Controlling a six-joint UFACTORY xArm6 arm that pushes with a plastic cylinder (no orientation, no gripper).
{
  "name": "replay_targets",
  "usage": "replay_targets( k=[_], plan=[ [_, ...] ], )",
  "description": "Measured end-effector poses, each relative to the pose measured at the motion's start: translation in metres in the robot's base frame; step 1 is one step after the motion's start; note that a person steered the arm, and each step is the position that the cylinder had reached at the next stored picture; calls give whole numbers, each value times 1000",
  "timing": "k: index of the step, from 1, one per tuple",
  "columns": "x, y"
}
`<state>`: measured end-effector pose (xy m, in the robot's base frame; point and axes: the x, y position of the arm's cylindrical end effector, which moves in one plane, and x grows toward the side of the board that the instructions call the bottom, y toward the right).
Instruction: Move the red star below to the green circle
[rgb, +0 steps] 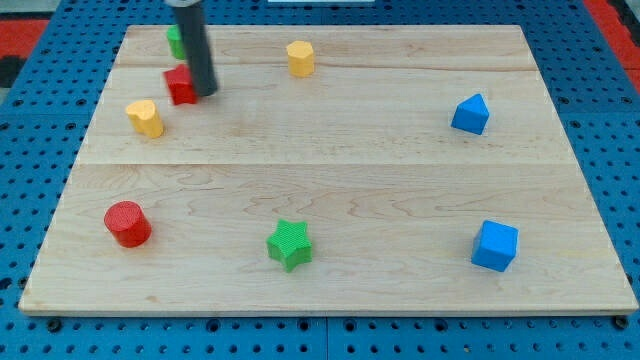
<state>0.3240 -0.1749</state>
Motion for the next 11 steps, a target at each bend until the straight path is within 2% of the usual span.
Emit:
replay_targets(
  k=[1,3,4,5,7,9,11],
  plan=[
    [0,-36],
    [4,-3],
    [20,-17],
    [50,-59],
    [63,-130],
    [5,-129],
    [1,-59]
  ],
)
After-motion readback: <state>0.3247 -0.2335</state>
